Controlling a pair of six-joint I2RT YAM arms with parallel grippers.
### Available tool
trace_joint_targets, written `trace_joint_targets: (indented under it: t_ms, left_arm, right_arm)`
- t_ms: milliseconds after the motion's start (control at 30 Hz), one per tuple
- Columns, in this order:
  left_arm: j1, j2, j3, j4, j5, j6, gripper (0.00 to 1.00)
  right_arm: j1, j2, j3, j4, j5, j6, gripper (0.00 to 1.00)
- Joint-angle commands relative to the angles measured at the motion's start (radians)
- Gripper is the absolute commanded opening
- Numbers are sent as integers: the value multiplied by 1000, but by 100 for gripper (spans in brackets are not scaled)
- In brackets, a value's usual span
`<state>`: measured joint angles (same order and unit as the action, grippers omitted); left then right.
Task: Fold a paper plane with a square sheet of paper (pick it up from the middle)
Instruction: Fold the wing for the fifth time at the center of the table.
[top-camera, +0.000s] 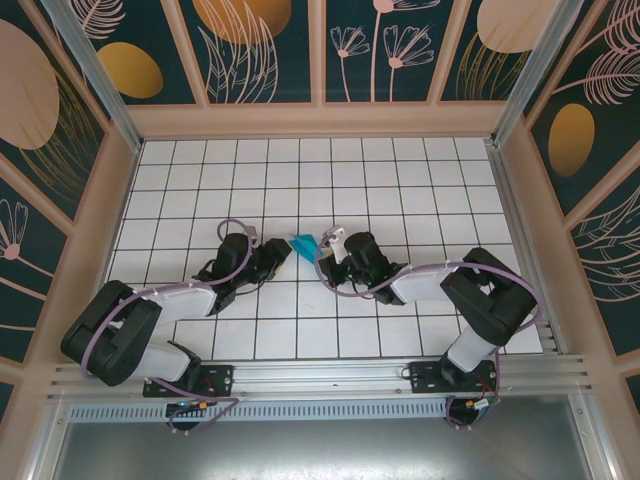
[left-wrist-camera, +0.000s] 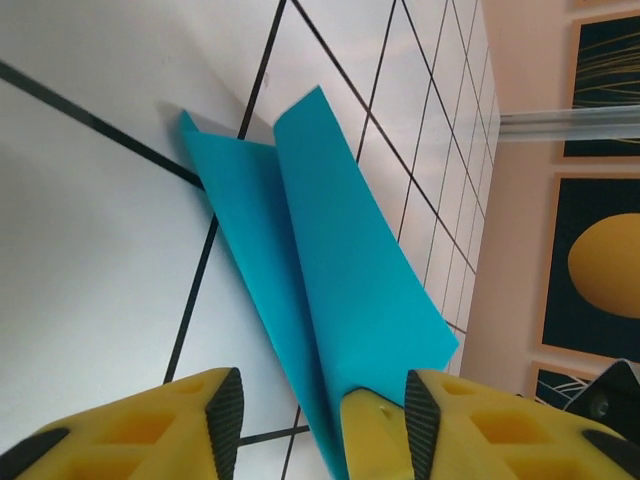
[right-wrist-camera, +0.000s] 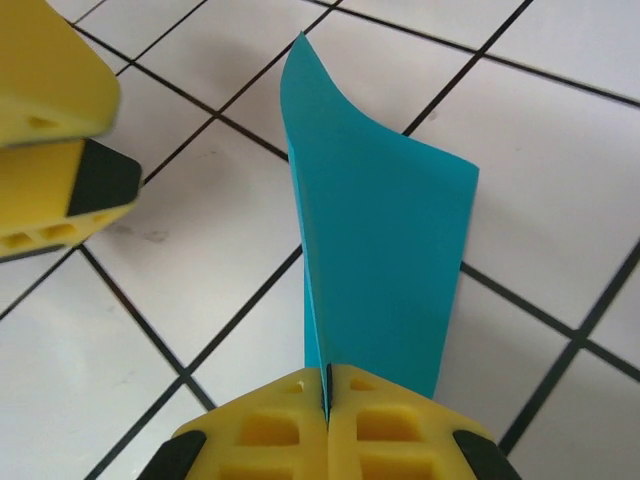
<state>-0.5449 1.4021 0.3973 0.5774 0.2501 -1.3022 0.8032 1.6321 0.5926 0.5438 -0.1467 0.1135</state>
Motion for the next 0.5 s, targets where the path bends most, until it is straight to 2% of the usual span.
trace_joint_targets:
  t_ms: [0, 267, 467]
  left_arm:
    - [-16, 30, -15, 118, 26, 17, 46]
    - [-38, 122, -37, 268, 65, 6, 36]
    - [-45, 152, -57, 339, 76, 0, 33]
  right_arm:
    - [-17, 35, 10, 38, -126, 75, 0]
    - [-52, 96, 34, 62, -236, 185, 0]
    - [-75, 128, 36, 88, -296, 250, 0]
